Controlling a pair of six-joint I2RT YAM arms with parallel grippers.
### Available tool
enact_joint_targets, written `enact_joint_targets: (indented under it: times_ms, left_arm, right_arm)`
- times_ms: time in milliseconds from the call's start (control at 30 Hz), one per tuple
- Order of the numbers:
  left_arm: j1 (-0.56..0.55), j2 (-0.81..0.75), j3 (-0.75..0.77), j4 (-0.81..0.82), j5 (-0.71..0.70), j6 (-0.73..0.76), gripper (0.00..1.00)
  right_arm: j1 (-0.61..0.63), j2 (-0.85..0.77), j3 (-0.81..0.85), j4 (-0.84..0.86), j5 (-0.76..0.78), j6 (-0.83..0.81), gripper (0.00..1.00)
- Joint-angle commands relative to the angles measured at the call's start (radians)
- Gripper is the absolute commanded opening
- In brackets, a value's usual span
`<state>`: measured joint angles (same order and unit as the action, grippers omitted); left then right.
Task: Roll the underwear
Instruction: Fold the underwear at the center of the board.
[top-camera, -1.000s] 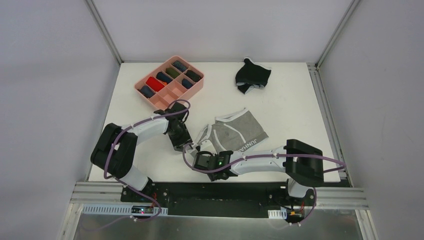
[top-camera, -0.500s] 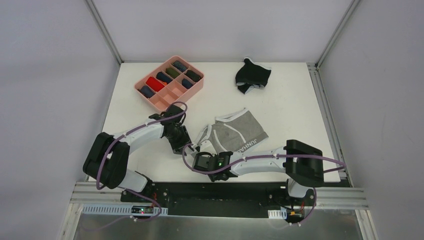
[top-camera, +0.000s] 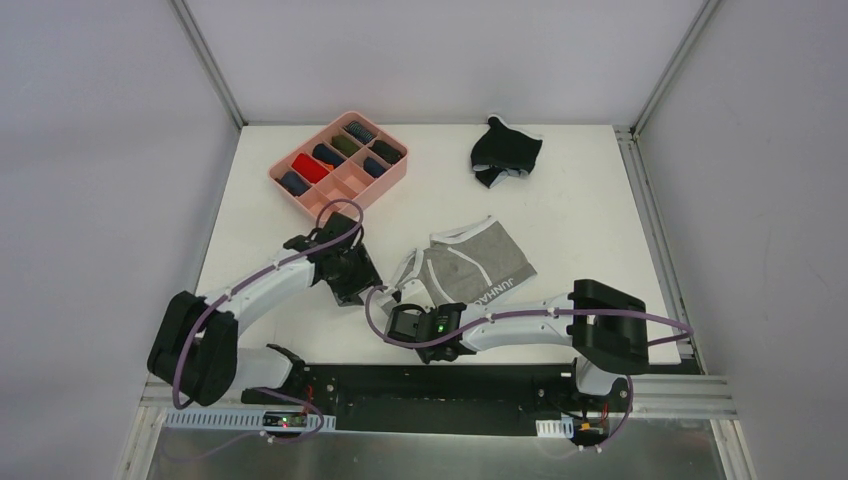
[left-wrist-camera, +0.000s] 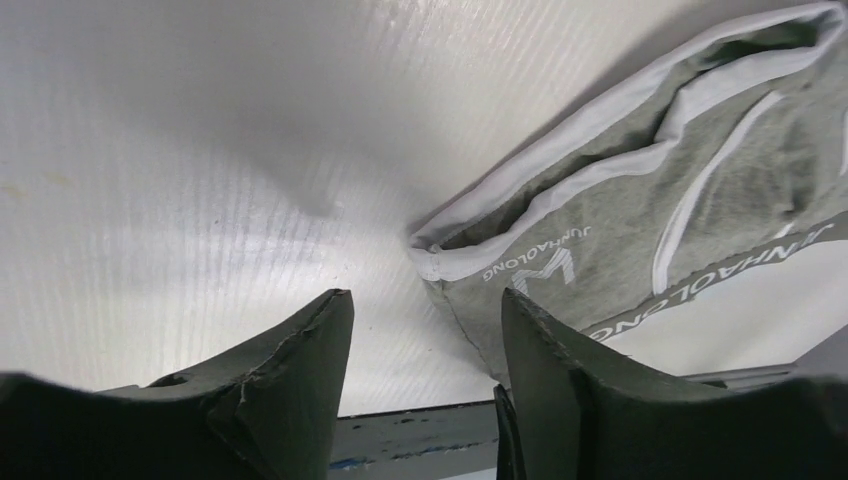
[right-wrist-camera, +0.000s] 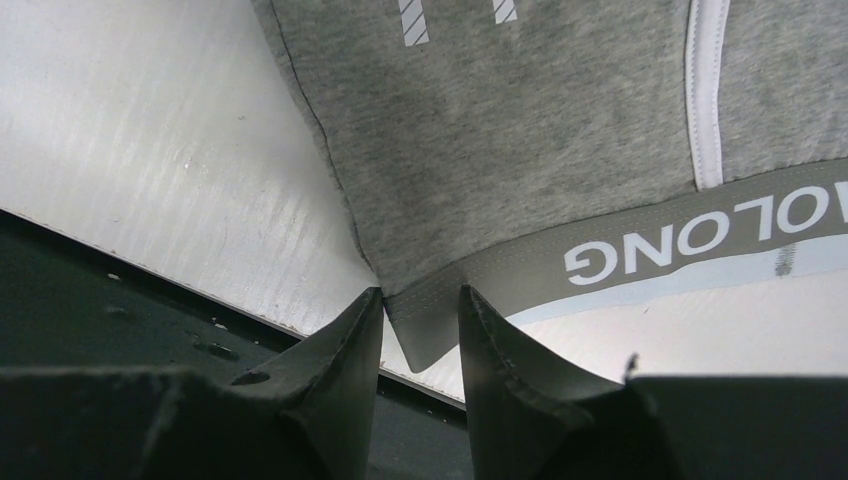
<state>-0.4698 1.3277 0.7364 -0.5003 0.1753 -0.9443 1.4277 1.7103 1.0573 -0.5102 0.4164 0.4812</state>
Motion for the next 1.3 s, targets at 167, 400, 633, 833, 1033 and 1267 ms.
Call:
enact_joint_targets:
  times_ms: [167,400,633,833,1033,1267]
  left_arm:
    - [0.002,-0.017,-0.03,0.035,-0.012,-0.012,0.48]
    - [0.001,0.085,-0.015,0.061,0.045,0.039,0.53]
    - [-0.003,0.13,-0.006,0.092,0.05,0.044,0.43]
    - [-0.007,0.149,-0.008,0.102,0.049,0.048,0.34]
    - [-0.007,0.162,-0.015,0.1,0.024,0.053,0.07]
    - [-0.007,0.126,-0.025,0.091,-0.005,0.031,0.0]
  right_arm:
    - [0.008,-0.032,0.018,-0.011,0.031,0.019,0.36]
    - [0.009,-0.029,0.017,-0.014,0.031,0.033,0.36]
    - [0.01,-0.026,0.021,-0.022,0.033,0.036,0.36]
    - [0.01,-0.027,0.024,-0.029,0.043,0.038,0.36]
    - [0.021,-0.048,0.023,-0.031,0.066,0.031,0.36]
    - [0.049,-0.03,0.043,-0.034,0.067,0.007,0.36]
